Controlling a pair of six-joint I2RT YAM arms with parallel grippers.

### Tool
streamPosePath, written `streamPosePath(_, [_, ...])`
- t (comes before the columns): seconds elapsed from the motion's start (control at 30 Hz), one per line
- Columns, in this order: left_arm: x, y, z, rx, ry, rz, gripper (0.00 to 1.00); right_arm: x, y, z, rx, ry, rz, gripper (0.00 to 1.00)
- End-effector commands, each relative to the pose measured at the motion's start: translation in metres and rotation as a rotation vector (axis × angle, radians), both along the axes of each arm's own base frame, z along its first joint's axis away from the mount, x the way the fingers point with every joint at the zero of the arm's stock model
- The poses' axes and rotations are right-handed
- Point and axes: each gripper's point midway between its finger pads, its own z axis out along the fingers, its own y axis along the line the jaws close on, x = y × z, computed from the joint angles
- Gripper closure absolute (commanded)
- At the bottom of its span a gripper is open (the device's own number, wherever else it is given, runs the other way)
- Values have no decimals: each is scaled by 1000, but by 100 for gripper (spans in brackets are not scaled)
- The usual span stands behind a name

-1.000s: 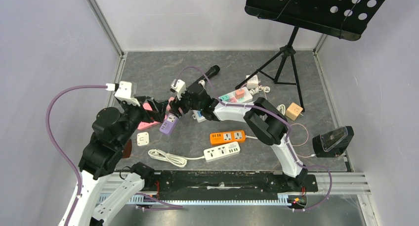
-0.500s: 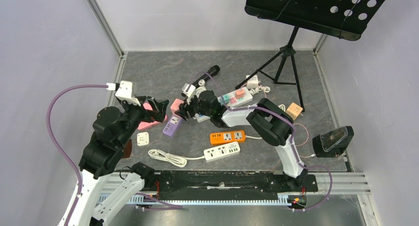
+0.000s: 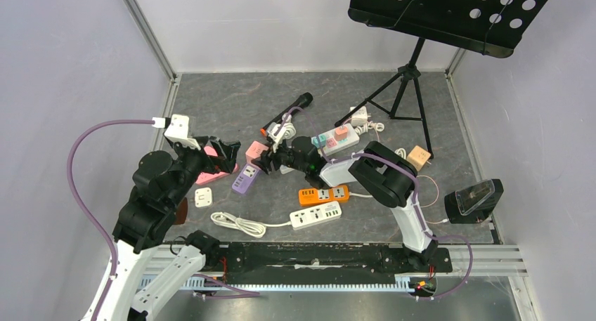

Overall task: Insert the plug
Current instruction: Insert the plug into the socket.

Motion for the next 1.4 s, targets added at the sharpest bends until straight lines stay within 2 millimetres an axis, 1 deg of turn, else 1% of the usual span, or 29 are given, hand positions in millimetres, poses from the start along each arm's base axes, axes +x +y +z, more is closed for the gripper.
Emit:
streamPosePath(0.0, [1, 1, 10, 18, -35, -2, 1, -21, -30, -105, -260, 202, -49, 78])
streamPosePath(0.07, [2, 1, 9, 19, -32, -1, 2, -19, -31, -110, -270, 219, -69, 78])
streamPosePath(0.1, [2, 1, 8, 19, -31, -1, 2, -18, -30, -109, -268, 227, -74, 77])
streamPosePath(0.17, [2, 1, 7, 18, -28, -2, 1, -14, -25, -98, -256, 239, -84, 73])
streamPosePath(0.23, [2, 1, 7, 17, -29, -3, 2, -7, -14, -76, -256, 240, -79, 68])
streamPosePath(0.33, [2, 1, 8, 16, -28, -1, 2, 6, -1, -42, -258, 219, -85, 50])
streamPosePath(0.37, [2, 1, 8, 16, -28, -2, 2, 9, 2, -30, -258, 207, -82, 39])
streamPosePath(0.43, [2, 1, 8, 17, -31, -1, 2, 11, 4, -14, -254, 185, -77, 20])
streamPosePath(0.5, [2, 1, 8, 19, -31, 0, 1, 11, 6, 1, -255, 153, -53, 11])
streamPosePath(0.57, [2, 1, 7, 20, -31, 0, 1, 13, 7, 12, -269, 121, -41, 7])
streamPosePath(0.67, [3, 1, 6, 24, -30, 0, 1, 18, 11, 20, -305, 91, -22, 5])
streamPosePath(0.73, [3, 2, 6, 26, -31, 3, 1, 17, 12, 22, -310, 73, -2, 5])
streamPosePath(0.9, [2, 3, 6, 28, -34, 6, 1, 11, 20, 38, -274, 45, 52, 5])
streamPosePath(0.97, [2, 3, 6, 29, -34, 7, 2, 14, 23, 43, -264, 40, 46, 5])
streamPosePath(1.03, [2, 3, 6, 30, -34, 7, 1, 19, 26, 42, -266, 41, 36, 9])
streamPosePath(1.2, [4, 5, 3, 35, -25, 19, 2, 25, 33, 20, -325, 88, 41, 23])
streamPosePath(1.3, [5, 5, 1, 37, -19, 25, 2, 21, 30, 8, -344, 120, 41, 30])
streamPosePath(1.37, [5, 5, 0, 38, -16, 25, 2, 17, 26, -1, -358, 136, 42, 32])
